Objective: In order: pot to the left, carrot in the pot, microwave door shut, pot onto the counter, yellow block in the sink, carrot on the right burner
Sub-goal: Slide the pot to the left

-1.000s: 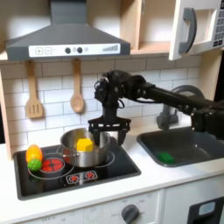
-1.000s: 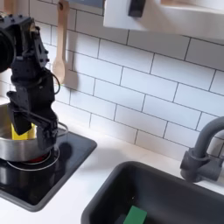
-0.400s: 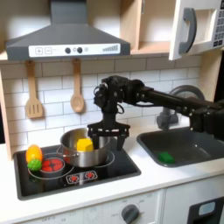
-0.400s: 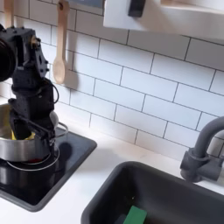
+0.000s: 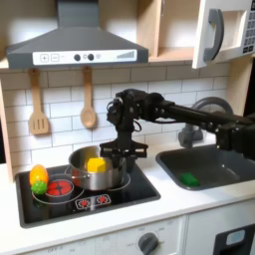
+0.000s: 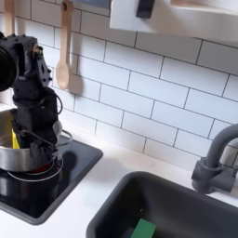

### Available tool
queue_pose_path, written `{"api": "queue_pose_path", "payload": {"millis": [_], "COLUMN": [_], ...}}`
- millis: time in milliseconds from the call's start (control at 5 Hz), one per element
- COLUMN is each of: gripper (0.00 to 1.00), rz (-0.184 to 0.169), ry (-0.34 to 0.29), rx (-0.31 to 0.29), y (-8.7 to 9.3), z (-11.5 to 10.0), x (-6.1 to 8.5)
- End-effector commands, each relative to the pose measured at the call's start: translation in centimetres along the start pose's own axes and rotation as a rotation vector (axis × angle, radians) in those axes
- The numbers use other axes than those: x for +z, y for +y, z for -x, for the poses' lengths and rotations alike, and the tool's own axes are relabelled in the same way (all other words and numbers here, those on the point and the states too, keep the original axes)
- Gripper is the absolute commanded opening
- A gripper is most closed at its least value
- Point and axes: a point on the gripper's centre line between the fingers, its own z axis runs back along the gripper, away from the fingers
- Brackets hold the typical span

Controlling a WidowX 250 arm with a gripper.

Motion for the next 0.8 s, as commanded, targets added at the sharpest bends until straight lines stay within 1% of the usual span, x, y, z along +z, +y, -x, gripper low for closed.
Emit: {"api": "queue_pose_path", "payload": {"millis": [0,200,400,600], "gripper": [0.0,0.0,0.0,0.0], "rz": [0.006,0.01,-0.005,-0.013], "ry": [-0.032,-0.02,-0.015,-0.01], "rx": [0.026,0.063,0.127,0.144], "y": [0.2,0.2,0.9,1.6], "z": [-0.5,-0.5,-0.7,-0.9], "x": [0.5,0.5,1.1,1.0]}}
